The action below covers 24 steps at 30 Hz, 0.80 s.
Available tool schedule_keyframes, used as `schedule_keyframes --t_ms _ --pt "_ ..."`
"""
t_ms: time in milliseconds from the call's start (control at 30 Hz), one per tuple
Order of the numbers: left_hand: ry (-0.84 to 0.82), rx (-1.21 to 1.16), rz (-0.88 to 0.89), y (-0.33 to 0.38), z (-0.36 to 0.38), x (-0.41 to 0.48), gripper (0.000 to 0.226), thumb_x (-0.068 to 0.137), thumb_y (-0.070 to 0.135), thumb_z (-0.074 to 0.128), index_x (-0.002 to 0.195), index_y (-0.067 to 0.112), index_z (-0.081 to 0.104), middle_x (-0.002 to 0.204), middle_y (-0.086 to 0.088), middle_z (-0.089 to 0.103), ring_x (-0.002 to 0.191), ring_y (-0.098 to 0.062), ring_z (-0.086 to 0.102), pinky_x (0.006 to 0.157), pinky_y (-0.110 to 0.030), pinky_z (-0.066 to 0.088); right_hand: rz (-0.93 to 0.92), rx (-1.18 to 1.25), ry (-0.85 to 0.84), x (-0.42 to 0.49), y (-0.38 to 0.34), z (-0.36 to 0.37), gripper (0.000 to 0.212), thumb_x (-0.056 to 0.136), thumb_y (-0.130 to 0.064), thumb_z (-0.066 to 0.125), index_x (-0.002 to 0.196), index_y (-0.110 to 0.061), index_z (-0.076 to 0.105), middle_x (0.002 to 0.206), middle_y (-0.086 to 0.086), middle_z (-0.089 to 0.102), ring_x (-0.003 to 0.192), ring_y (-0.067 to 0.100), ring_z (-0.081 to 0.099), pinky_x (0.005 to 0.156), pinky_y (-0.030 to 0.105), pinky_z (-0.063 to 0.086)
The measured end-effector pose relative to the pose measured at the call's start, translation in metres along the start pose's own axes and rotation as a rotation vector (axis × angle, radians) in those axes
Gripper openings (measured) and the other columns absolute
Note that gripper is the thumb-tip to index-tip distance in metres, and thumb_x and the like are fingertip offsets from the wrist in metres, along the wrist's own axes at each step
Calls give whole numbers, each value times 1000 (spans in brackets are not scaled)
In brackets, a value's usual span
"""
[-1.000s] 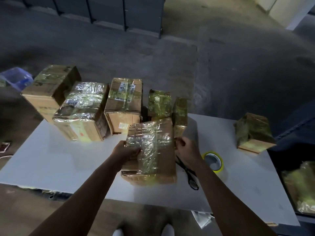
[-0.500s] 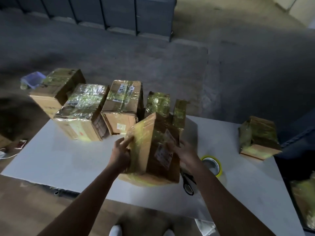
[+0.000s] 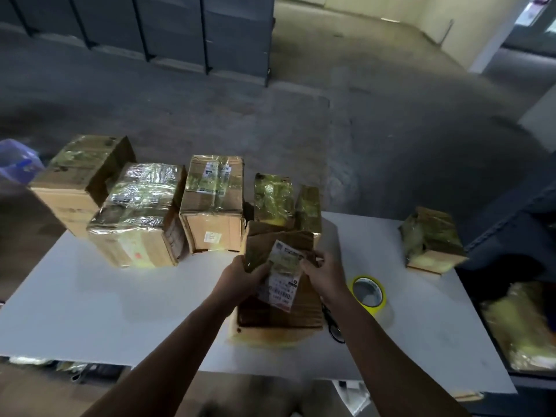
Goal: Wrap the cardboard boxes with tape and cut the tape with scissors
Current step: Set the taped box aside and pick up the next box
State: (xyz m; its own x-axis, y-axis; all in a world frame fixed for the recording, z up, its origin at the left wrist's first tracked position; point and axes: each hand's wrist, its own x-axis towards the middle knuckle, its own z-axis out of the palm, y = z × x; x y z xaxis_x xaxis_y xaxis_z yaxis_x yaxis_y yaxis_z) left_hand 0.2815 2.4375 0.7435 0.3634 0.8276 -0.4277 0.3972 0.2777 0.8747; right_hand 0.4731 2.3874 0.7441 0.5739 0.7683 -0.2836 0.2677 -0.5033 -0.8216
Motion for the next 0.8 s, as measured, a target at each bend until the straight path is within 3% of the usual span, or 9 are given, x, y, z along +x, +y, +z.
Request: schedule_keyframes --t_ms 100,200,300,400,500,600,667,733,800 --pt "32 -113 -66 -18 4 0 41 86 40 66 114 12 53 93 -3 71 77 -15 72 58 -26 56 -51 -73 27 -10 -4 2 32 89 -24 68 118 -12 63 109 7 66 89 19 59 73 29 47" --pt "68 -176 -74 -23 5 1 28 90 36 62 107 15 55 83 -3 72 68 -13 72 52 -25 55 -75 -113 62 -19 -9 2 39 89 -25 68 124 -9 62 112 7 65 101 22 60 79 29 47" --pt "11 -316 -96 -19 -5 2 17 92 30 61 97 14 58 76 -6 74 70 -22 73 56 -33 58 -98 -68 118 -28 -14 5 34 90 -20 65 120 -5 64 111 11 67 103 24 61 84 31 47" --pt "-85 -399 -126 -16 -18 4 13 96 20 53 104 10 56 81 -10 74 76 -27 73 64 -38 60 -129 -2 192 -34 -19 8 25 93 -9 55 114 -3 67 110 13 68 104 26 61 85 31 47" --pt "-107 -427 -124 -15 -19 5 28 98 22 51 123 9 50 98 -15 72 87 -30 72 81 -50 58 -185 6 182 -36 -24 12 28 92 0 51 115 -5 68 113 10 68 106 21 60 88 26 46" --pt "146 44 -7 -15 -21 12 52 96 28 55 143 17 37 133 -19 50 116 -36 55 95 -51 50 -209 -42 148 -30 -21 16 26 93 -10 59 118 -7 65 112 7 67 104 21 61 80 22 43" --pt "304 386 176 -12 -25 10 56 91 19 59 143 22 39 143 -17 36 128 -40 38 97 -51 44 -143 -68 96 -25 -15 20 39 90 -26 67 124 -9 60 114 4 63 105 20 59 82 26 45" --pt "338 500 294 -6 -26 7 46 91 15 56 136 24 49 144 -13 38 128 -38 37 95 -48 44 -54 -82 10 -21 -7 26 56 82 -41 72 128 -14 56 118 2 62 108 19 58 89 33 49" --pt "263 510 316 1 -25 7 35 97 28 46 129 18 56 137 -13 49 123 -34 45 100 -48 43 2 -100 -78 -19 2 32 71 75 -56 70 133 -20 52 122 5 63 113 25 59 96 45 49"
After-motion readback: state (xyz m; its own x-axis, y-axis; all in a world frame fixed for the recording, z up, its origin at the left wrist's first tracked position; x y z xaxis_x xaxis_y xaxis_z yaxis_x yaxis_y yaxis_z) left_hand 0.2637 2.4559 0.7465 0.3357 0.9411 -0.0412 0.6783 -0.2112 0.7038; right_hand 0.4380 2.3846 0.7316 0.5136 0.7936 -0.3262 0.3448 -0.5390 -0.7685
